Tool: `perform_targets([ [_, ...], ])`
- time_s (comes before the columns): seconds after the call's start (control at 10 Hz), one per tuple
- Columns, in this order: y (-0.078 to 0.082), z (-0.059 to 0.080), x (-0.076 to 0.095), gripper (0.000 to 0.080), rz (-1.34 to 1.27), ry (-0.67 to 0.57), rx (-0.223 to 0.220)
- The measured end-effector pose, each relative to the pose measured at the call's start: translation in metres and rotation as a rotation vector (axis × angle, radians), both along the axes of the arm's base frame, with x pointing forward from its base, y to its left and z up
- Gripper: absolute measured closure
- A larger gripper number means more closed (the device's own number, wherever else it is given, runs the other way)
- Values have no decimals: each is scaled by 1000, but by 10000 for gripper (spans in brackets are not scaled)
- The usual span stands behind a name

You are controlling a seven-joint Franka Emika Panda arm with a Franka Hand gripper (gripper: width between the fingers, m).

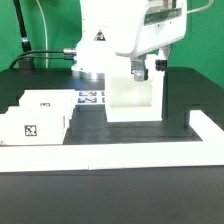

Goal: Assemble drawer

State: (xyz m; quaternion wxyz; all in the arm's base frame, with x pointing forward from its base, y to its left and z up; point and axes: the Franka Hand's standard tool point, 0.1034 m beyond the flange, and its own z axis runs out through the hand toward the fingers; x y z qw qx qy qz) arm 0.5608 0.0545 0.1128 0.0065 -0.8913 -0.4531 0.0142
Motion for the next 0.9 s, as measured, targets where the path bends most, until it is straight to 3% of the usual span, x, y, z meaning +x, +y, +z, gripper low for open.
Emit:
perform_targets([
  [0.6, 1, 1, -1, 150, -10, -6, 1],
  [0.9, 6, 16, -47, 150, -194, -39, -10],
])
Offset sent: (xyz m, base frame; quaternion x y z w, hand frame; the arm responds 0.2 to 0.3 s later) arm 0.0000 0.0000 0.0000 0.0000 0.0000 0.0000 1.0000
